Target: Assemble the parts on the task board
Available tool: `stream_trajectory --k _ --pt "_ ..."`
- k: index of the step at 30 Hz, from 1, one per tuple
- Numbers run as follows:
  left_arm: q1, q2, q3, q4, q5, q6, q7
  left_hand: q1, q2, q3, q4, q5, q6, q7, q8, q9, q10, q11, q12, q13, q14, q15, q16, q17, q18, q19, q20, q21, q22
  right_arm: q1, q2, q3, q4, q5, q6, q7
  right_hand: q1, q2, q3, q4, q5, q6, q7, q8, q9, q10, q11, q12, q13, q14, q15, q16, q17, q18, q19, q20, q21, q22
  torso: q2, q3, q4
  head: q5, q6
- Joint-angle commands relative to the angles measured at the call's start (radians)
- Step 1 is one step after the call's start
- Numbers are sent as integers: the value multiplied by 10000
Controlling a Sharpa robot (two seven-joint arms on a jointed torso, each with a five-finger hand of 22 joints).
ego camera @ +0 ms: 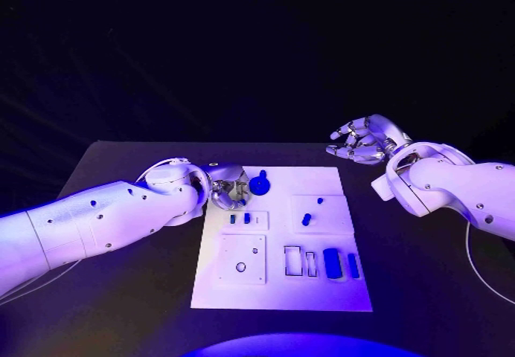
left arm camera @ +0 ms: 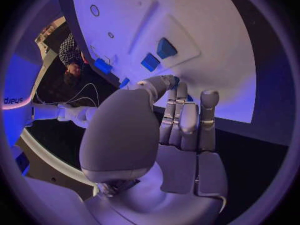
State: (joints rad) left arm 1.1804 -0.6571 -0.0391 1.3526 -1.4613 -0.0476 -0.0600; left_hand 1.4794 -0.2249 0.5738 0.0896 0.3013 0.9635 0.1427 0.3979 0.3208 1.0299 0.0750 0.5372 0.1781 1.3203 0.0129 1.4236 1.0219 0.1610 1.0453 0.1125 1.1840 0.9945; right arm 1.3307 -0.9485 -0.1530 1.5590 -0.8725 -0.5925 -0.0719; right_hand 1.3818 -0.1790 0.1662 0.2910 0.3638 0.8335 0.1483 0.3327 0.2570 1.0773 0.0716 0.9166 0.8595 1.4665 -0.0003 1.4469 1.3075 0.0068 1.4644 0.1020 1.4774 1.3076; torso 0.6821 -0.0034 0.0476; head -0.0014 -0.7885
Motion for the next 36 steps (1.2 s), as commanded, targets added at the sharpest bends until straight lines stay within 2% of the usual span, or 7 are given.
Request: stream_trajectory --k 1,13,25,36 --pt "-19 58 -30 -38 58 314 -29 -76 21 -50 -22 -7 54 -21 -17 -4 62 -3 -44 -12 31 -13 44 0 -112 -12 14 -12 -7 -6 -3 1 12 -95 68 110 -56 -47 60 -15 34 24 38 61 -15 23 -58 -66 -9 463 -98 -69 391 169 635 -78 -52 2100 1 -2 0 -3 -3" --pt "-29 141 -77 -153 71 289 -25 -94 22 -57 -20 -18 69 -20 -27 1 77 -1 -62 -13 34 -14 46 2 -110 -18 14 -18 -11 -6 -16 1 21 -95 65 111 -56 -47 60 -15 34 24 38 61 -15 23 -58 -66 -9 463 -98 -69 391 169 635 -78 -52 2100 -1 8 -1 -7 -14" --pt "-38 86 -81 -113 171 20 55 -161 -13 -72 -16 -27 -1 -5 -137 -10 43 22 -185 -33 -4 1 24 -76 -89 -108 18 -97 -102 -6 -14 1 20 -95 58 123 -56 -47 60 -15 34 24 38 61 -15 23 -58 -66 -9 463 -98 -69 391 169 635 -78 -52 2100 -5 1 6 -16 7" --pt "-41 52 -81 -100 248 -63 34 -427 -208 -62 57 -10 -382 88 -576 -82 -154 142 -596 -107 -193 105 -65 -401 -41 -350 101 -355 -365 -6 -13 1 20 -95 47 138 -62 -68 95 -21 33 13 37 65 -23 15 -62 -129 -102 464 -103 -83 381 172 631 -85 -68 2093 4 -3 6 -5 8"
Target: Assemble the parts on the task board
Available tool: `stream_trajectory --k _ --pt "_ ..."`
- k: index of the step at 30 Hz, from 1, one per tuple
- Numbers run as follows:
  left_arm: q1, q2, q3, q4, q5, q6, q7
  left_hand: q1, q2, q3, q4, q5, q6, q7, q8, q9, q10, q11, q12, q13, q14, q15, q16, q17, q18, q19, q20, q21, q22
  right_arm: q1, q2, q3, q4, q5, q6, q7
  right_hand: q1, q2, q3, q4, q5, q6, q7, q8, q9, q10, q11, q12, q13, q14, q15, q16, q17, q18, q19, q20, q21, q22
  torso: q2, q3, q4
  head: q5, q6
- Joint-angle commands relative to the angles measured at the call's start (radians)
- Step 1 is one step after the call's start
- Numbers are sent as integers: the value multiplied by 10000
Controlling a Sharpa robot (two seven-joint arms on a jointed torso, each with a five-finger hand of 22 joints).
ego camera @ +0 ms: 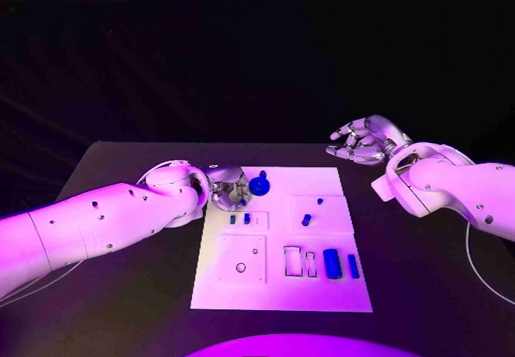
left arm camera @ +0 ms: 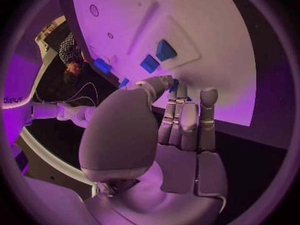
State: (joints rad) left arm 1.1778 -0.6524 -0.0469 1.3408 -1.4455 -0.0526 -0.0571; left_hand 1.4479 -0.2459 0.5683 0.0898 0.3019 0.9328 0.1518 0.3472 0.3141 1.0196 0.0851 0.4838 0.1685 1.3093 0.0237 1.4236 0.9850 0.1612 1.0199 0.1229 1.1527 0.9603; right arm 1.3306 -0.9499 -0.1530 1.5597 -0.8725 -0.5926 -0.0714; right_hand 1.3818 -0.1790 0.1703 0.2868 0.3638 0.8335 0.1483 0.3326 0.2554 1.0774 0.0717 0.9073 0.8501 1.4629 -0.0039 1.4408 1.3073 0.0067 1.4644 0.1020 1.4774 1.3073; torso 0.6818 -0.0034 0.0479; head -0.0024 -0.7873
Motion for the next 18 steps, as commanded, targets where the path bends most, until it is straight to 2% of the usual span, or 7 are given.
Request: stream_trajectory --k 1,5,18 --pt "-15 2 -3 18 97 -5 -3 -120 -5 -7 58 -15 -87 0 -82 -17 -58 44 -73 -13 -92 0 -69 -48 -40 -109 1 -55 -38 -6 1 1 13 -95 46 139 -63 -72 57 21 34 11 37 65 -9 19 -63 -34 -9 502 -67 -23 385 174 628 -85 -75 2092 8 -2 1 4 -4" --pt "-16 -15 -3 17 121 49 -45 -142 -62 62 49 -7 -462 20 -385 -107 -120 62 -211 -20 -168 24 -98 -182 -17 -162 36 -146 -124 -6 1 1 12 -96 51 151 -63 -72 57 21 34 11 37 65 -9 19 -63 -34 -9 502 -67 -23 385 174 628 -85 -75 2092 7 -2 -1 4 -8" --pt "-17 -65 -2 12 136 116 -163 -227 -145 58 75 -17 -915 4 -722 -210 -241 118 -354 -7 -271 70 -139 -358 -2 -216 79 -254 -223 -7 -13 1 7 -135 111 106 -59 -105 71 15 33 -18 42 57 -18 -93 -59 -188 -180 493 -67 -51 349 195 590 -87 -166 2044 6 -2 -2 -6 1"
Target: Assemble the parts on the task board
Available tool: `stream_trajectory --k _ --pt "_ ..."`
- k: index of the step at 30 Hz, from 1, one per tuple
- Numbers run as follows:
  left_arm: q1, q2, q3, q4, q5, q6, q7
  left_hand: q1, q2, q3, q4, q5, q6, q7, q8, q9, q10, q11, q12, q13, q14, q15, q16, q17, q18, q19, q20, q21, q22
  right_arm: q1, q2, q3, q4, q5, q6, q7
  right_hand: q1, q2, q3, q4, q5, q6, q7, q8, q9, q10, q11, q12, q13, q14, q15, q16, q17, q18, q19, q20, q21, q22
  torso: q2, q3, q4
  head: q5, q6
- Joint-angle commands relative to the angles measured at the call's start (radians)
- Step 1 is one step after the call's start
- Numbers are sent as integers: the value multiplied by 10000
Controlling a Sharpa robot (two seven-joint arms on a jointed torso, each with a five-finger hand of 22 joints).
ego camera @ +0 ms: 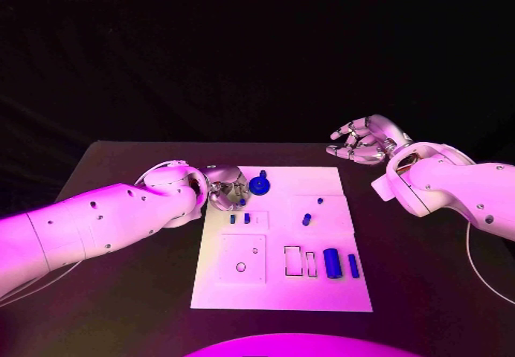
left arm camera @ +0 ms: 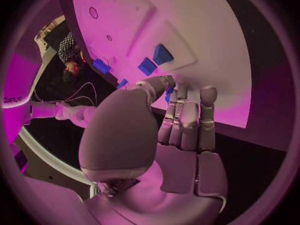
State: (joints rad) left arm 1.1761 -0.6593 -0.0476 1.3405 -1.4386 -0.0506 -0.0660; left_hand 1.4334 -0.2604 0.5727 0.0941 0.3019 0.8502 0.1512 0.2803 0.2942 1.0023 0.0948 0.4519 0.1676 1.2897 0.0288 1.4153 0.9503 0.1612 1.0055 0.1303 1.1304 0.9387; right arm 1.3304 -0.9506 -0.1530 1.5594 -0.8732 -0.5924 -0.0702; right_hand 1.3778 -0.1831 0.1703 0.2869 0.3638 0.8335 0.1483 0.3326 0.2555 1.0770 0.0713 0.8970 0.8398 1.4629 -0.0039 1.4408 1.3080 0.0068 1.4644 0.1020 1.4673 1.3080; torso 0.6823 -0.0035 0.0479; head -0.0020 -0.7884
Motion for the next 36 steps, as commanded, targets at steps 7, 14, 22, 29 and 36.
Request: stream_trajectory --k 7,14,22,29,36 --pt "-1 -56 5 2 67 280 -229 -148 -62 -70 72 -22 -459 -103 -293 -103 -213 79 -118 25 -183 67 -96 -186 20 -161 44 -153 -132 -5 -16 0 -10 -328 416 -39 -71 -169 207 22 -37 -168 89 78 -64 -567 -8 -1063 -1050 354 -34 -426 -95 341 320 -62 -755 1678 -1 0 -7 -15 18" --pt "-1 -265 22 -47 124 -20 -262 -107 -35 -199 92 -6 -599 -132 -388 -138 -648 221 -256 9 -381 181 -175 -503 54 -305 132 -331 -315 -52 -18 -3 -62 -1067 1208 -124 729 -433 1023 -79 -562 69 129 204 -104 -629 45 -3358 -3066 379 -9 -561 -149 367 314 -60 -931 1604 -9 1 -9 -23 56" --pt "8 -904 335 3 2014 -1144 63 271 115 199 -125 27 -26 282 -90 -48 -902 341 -382 -125 -869 250 -498 -1511 195 -747 198 -619 -776 -349 25 -19 -99 -3017 2440 -82 1319 -942 2707 -408 -1354 831 -17 65 -225 255 -10 -5535 -5081 454 -49 -464 27 297 455 -94 -617 1811 -1 8 -10 -171 135" --pt "51 -1487 470 224 5399 -1800 871 358 153 416 -332 21 289 409 100 -16 -689 363 -280 -167 -1751 246 -1262 -3091 246 -1101 171 -738 -909 -615 83 -33 -99 -4911 2865 -104 1081 -1066 3046 -681 -1535 1121 -92 -23 -240 491 -3 -6438 -5856 445 -50 -521 -27 313 432 -108 -702 1792 -7 11 2 -384 169" --pt "60 -1898 497 700 10131 -1757 2670 -223 128 -34 -51 -27 264 440 128 -45 -564 349 -91 -173 -2461 270 -2260 -4401 243 -1386 234 -1393 -1318 -841 198 -44 -56 -6373 3058 -294 687 -1104 2801 -865 -1627 1236 -26 -127 -262 327 123 -7032 -6298 434 47 -571 -79 373 328 -36 -1015 1655 3 -12 -9 -497 187"
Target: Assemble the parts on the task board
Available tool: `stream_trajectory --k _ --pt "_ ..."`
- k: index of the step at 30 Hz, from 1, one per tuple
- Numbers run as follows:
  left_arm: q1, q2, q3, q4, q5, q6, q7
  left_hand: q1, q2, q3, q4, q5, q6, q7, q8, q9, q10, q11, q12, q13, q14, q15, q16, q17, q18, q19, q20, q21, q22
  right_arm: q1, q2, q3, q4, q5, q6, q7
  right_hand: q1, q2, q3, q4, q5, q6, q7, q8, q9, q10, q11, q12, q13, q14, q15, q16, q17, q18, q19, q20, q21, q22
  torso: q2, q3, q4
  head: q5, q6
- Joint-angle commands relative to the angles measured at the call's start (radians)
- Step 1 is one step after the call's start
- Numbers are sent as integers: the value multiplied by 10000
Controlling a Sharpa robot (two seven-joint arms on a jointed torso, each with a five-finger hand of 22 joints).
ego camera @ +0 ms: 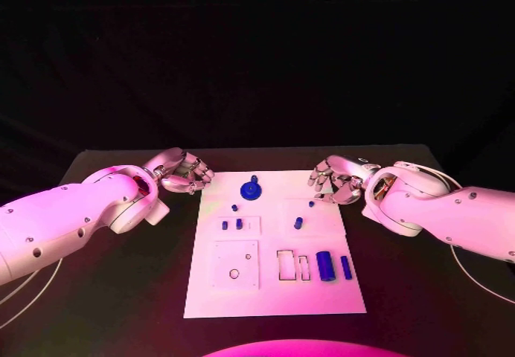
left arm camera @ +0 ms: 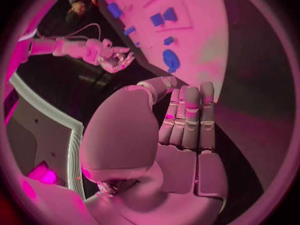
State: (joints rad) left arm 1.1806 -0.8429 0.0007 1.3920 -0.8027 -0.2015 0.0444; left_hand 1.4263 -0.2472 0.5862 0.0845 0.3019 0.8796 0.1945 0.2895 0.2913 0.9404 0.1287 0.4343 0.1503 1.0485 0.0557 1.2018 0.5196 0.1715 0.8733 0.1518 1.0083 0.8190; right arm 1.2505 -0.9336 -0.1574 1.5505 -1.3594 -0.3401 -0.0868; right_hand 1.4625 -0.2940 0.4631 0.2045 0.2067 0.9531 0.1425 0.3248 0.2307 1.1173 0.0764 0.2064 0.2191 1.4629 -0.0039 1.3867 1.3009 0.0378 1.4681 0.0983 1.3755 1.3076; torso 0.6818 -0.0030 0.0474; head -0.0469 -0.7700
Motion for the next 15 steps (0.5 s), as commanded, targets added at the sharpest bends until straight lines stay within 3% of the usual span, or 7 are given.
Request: stream_trajectory --k 1,6,15 --pt "14 -108 14 266 4297 -189 1806 -224 -8 -302 102 -30 -38 -9 46 -17 119 -8 171 25 -82 -7 -215 -150 139 -66 23 -336 -237 -63 44 -2 43 -1621 578 -163 -202 5 -182 -63 -69 51 39 -65 -19 -100 83 -178 -130 436 57 -24 0 79 264 12 -176 1623 8 -17 -4 -48 3" --pt "10 -286 14 587 5813 66 2507 -270 79 -551 196 -26 55 -56 138 14 187 -48 352 72 -192 -27 -398 -268 136 -29 16 -702 -501 -186 156 -13 10 -2048 752 -341 -254 13 -251 -90 -91 77 49 -84 -25 -119 96 -242 -182 441 72 -12 18 78 268 23 -172 1626 -1 -24 11 -136 -7" --pt "5 -461 12 834 6488 263 2896 -179 176 -616 172 -14 187 -94 251 60 262 -94 463 103 -208 -64 -455 -313 139 41 -13 -826 -601 -420 393 -20 -141 -2510 864 -612 -306 27 -290 -89 -95 104 53 -98 -29 -92 101 -270 -218 437 90 -33 -14 83 265 20 -192 1617 11 -11 23 -147 -35"
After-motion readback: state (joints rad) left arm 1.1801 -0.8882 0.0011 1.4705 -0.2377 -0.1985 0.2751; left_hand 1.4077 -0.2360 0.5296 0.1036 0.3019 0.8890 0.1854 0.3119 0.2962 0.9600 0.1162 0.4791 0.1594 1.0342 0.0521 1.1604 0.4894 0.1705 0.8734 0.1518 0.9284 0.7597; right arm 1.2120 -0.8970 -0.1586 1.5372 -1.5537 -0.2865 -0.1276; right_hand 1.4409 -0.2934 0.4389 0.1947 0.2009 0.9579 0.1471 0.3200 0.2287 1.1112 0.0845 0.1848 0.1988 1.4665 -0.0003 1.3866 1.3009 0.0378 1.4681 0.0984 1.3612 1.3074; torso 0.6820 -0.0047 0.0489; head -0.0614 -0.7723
